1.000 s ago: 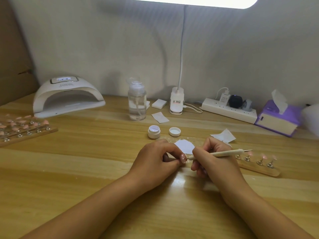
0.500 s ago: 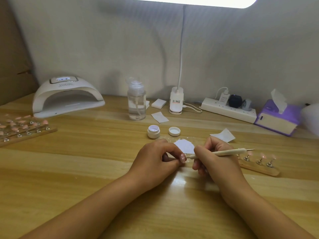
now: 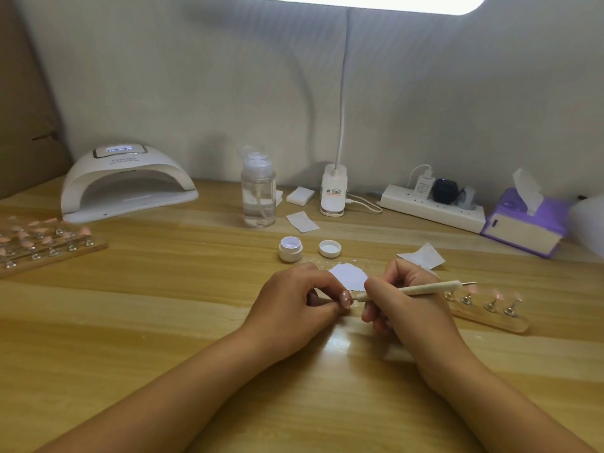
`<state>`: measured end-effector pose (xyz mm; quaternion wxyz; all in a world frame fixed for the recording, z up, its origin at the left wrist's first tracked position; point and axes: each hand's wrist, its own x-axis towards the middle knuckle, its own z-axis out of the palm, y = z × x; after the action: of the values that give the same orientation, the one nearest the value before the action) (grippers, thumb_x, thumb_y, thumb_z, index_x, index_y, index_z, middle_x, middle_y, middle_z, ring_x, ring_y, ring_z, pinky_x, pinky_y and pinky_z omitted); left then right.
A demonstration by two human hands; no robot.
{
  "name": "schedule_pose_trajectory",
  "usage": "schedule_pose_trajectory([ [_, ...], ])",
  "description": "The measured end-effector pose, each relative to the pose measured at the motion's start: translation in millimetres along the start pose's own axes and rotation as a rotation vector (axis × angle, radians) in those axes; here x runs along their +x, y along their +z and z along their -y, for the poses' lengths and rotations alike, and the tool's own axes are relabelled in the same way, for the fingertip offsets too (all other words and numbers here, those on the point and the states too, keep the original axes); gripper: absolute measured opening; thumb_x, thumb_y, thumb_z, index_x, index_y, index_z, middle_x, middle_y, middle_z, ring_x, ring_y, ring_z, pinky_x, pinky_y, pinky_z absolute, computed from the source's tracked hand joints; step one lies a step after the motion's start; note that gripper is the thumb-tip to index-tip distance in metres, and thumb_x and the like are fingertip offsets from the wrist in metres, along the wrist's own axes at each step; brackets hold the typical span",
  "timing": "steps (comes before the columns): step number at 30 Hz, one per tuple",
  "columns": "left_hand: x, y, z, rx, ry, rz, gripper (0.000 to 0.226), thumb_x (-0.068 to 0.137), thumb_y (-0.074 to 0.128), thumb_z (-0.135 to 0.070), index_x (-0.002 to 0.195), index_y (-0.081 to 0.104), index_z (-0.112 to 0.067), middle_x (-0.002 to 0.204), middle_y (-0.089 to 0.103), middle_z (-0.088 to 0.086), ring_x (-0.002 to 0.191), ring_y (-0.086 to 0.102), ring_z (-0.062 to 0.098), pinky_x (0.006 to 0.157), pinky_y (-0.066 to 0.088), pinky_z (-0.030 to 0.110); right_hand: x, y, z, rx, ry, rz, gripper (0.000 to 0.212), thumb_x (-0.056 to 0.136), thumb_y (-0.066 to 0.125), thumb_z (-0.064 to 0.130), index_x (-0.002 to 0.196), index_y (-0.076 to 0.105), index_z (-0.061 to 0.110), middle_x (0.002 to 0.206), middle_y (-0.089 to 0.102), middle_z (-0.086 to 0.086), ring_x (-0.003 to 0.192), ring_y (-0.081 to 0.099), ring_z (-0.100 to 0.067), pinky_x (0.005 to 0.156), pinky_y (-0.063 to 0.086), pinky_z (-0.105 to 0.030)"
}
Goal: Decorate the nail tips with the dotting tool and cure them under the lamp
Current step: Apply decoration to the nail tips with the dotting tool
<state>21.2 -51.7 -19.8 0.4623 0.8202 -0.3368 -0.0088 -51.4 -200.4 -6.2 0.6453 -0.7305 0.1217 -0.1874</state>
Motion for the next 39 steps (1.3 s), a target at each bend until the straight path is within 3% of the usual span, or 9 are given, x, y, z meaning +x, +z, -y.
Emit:
schedule_pose_trajectory([
  [9, -0.6, -0.3, -0.2, 0.003, 0.015, -0.001, 0.018, 0.079, 0.076, -0.016, 0.074, 0.074, -0.033, 0.084, 0.065, -0.012, 0.062, 0.056, 0.007, 0.068, 0.045, 0.021, -1.3, -6.3, 2.9, 0.183, -0.037, -0.065, 0.046, 0.085, 0.053, -0.003, 0.048, 0.045, 0.022, 0.043, 0.052, -0.007, 0.035, 0.040, -0.011, 0.036, 0.032, -0.017],
  [13, -0.6, 0.3, 0.7, 0.012, 0.023, -0.007, 0.018, 0.079, 0.076, -0.016, 0.076, 0.075, -0.034, 0.083, 0.062, -0.011, 0.060, 0.053, 0.004, 0.066, 0.043, 0.020, -1.3, -3.9, 2.0, 0.127, -0.028, -0.034, 0.035, 0.082, 0.056, -0.002, 0.055, 0.044, 0.016, 0.046, 0.058, -0.012, 0.036, 0.045, -0.012, 0.037, 0.036, -0.018],
  [18, -0.5, 1.6, 1.8, 0.047, 0.031, -0.010, 0.014, 0.080, 0.076, -0.019, 0.080, 0.076, -0.033, 0.084, 0.062, -0.011, 0.064, 0.056, 0.007, 0.066, 0.044, 0.022, -1.0, -1.4, 0.8, 0.045, -0.001, -0.006, 0.040, 0.080, 0.060, 0.003, 0.049, 0.047, 0.024, 0.050, 0.062, -0.013, 0.038, 0.048, -0.013, 0.039, 0.038, -0.019],
  [39, -0.6, 2.6, 4.4, 0.049, 0.045, -0.017, 0.011, 0.080, 0.077, -0.023, 0.080, 0.076, -0.034, 0.082, 0.061, -0.010, 0.062, 0.054, 0.005, 0.065, 0.042, 0.022, 0.2, -1.0, -1.3, -0.014, 0.000, 0.007, 0.037, 0.081, 0.062, 0.005, 0.052, 0.050, 0.025, 0.054, 0.065, -0.014, 0.041, 0.052, -0.013, 0.040, 0.039, -0.021],
])
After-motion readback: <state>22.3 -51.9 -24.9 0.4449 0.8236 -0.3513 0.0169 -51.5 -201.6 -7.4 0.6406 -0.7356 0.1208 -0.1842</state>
